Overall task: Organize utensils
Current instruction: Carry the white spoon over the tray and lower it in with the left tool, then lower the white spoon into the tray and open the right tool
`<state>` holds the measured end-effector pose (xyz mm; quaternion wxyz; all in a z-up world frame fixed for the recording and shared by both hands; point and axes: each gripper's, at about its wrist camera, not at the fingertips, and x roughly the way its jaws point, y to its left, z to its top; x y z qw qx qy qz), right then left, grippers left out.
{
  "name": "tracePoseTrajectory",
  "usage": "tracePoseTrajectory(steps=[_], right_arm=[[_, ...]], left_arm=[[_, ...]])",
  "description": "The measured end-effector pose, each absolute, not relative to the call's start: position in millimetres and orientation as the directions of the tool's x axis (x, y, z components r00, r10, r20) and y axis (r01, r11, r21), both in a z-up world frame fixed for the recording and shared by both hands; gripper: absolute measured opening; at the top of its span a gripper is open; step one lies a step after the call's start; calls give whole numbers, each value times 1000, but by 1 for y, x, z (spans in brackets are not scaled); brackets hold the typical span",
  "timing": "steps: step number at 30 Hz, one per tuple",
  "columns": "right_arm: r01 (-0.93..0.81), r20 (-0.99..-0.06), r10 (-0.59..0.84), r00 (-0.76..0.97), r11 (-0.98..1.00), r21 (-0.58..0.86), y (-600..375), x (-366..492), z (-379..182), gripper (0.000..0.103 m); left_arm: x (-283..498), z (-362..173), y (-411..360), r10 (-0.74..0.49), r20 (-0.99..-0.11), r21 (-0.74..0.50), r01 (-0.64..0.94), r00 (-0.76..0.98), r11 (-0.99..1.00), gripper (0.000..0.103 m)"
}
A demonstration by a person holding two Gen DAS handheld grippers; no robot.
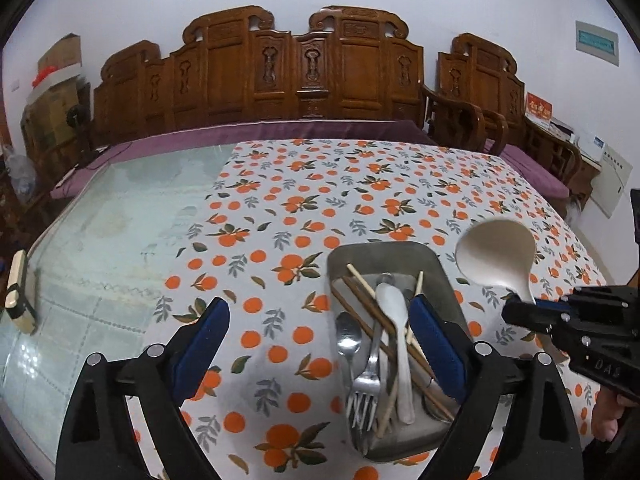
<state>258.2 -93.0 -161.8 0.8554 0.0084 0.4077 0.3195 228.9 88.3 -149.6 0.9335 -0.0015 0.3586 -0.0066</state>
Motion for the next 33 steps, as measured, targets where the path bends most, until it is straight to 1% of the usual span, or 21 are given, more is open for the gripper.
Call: tracePoseTrajectory(steps=[6, 10, 18, 27, 29, 30, 33], right_arm=[[-517, -674, 583, 454, 788, 334, -70, 271, -162, 5], [-489, -673, 596, 439, 786, 378, -55, 283, -172, 5], [-428, -727, 553, 408, 819, 383, -35, 300, -211, 6], [-308, -694, 620, 367, 784, 538, -43, 309, -216, 6], [-291, -710, 602, 365, 798, 527, -39, 310, -220, 6], [-290, -721, 589, 365, 808, 513, -37, 309, -221, 10], [-290, -745, 560, 363, 827, 481, -35, 309, -224, 10]], left_arm=[[228, -149, 104, 0, -670, -14, -13, 742, 1000, 87], [227, -150, 113, 6, -671, -23, -29, 741, 999, 87], [226, -150, 122, 8, -673, -37, -44, 739, 998, 87], [226, -149, 121, 14, -673, -33, -49, 740, 998, 87], [226, -148, 122, 11, -671, -38, -49, 741, 998, 87], [225, -147, 122, 11, -671, -38, -49, 742, 998, 87], [225, -147, 123, 8, -670, -41, -47, 743, 998, 87]])
